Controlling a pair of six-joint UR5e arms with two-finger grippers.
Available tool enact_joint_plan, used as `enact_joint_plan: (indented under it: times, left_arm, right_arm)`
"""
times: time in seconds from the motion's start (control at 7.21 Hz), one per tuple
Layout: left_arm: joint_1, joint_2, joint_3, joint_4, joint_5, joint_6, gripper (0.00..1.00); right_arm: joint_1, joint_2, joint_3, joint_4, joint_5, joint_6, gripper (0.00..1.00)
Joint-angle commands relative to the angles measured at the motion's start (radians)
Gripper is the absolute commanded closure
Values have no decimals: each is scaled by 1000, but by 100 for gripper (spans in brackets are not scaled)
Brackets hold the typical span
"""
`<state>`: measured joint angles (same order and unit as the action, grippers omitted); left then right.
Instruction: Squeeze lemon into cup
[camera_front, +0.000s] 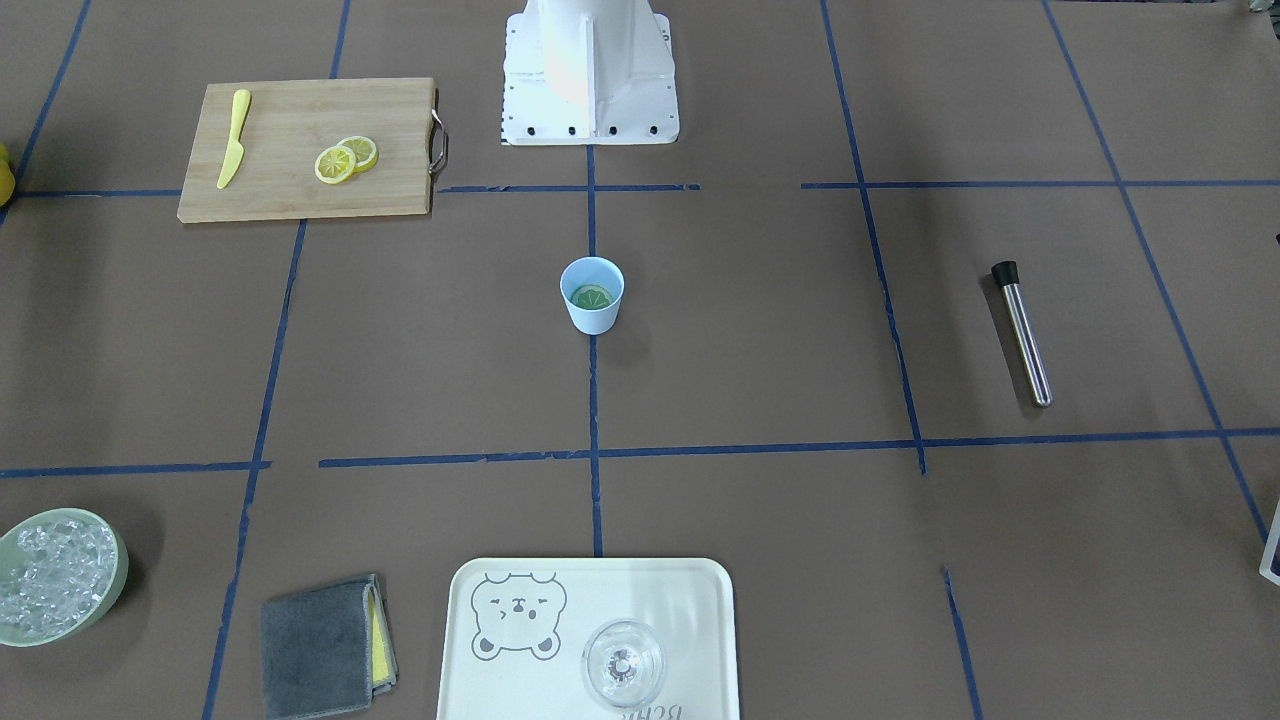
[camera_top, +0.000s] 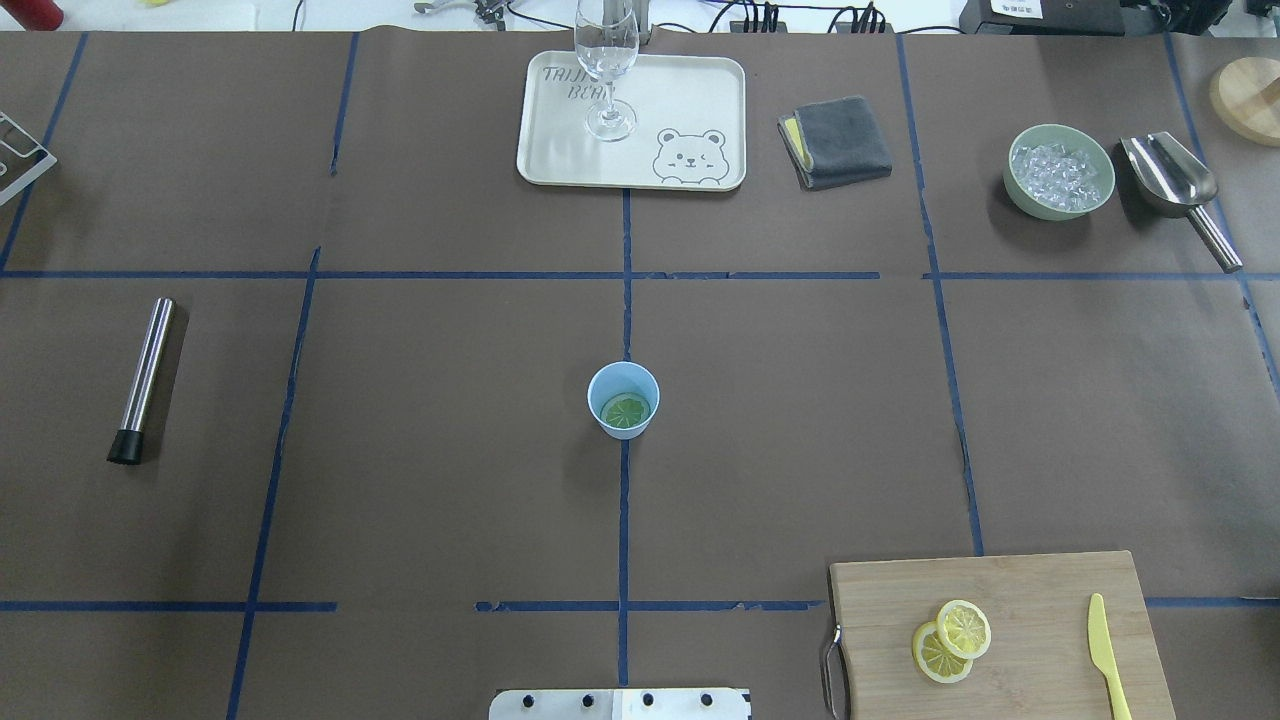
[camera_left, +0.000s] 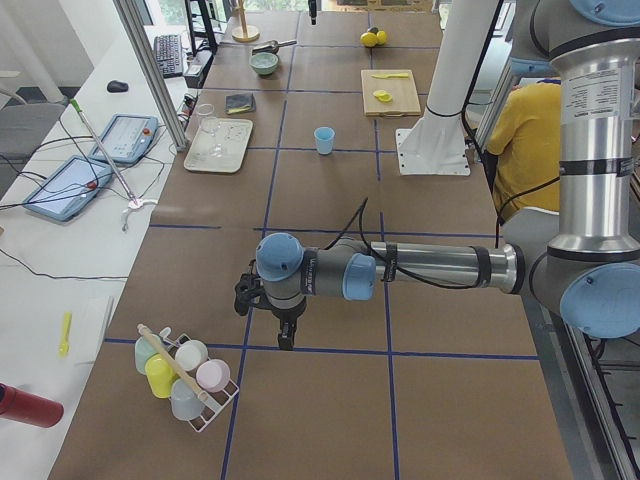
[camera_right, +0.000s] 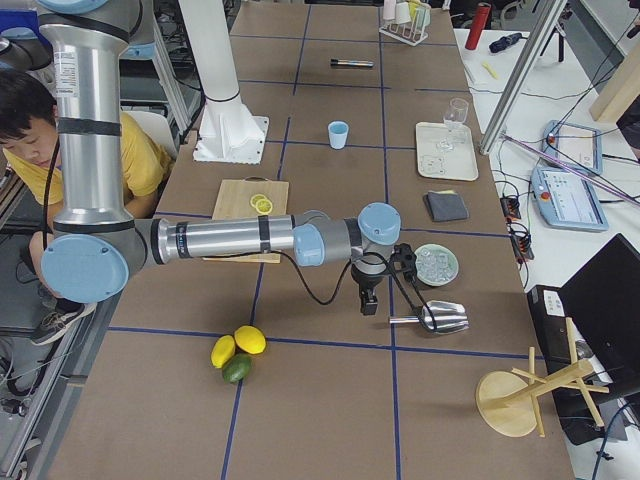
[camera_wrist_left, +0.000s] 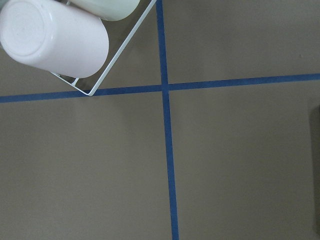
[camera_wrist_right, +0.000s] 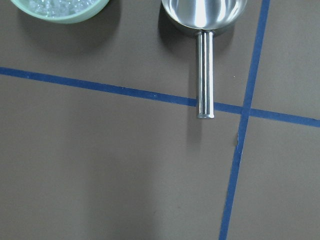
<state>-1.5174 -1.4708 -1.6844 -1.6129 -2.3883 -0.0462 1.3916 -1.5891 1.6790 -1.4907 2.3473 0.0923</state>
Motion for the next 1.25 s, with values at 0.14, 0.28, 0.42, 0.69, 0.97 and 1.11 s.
enact_joint_plan:
  times: [0.14, 0.28, 0.42, 0.69, 0.97, 1.11]
  left_arm:
    - [-1, -11, 0, 39, 11, 3, 0]
    - [-4, -11, -4, 39, 11, 8, 0]
    - [-36, -11, 3, 41, 9, 96, 0]
    - [-56, -9, -3, 119, 11, 121, 0]
    - [-56, -8, -9, 116, 9, 124, 0]
    - [-55, -23, 2, 116, 11, 120, 0]
  right_arm:
    - [9, 0, 1, -3, -2, 0, 0]
    - [9, 0, 2, -3, -2, 0, 0]
    - [15, -3, 11, -2, 1, 0, 0]
    - [14, -12, 16, 0, -29, -2, 0]
    - [15, -21, 15, -2, -22, 1, 0]
    - [15, -28, 18, -2, -11, 0, 0]
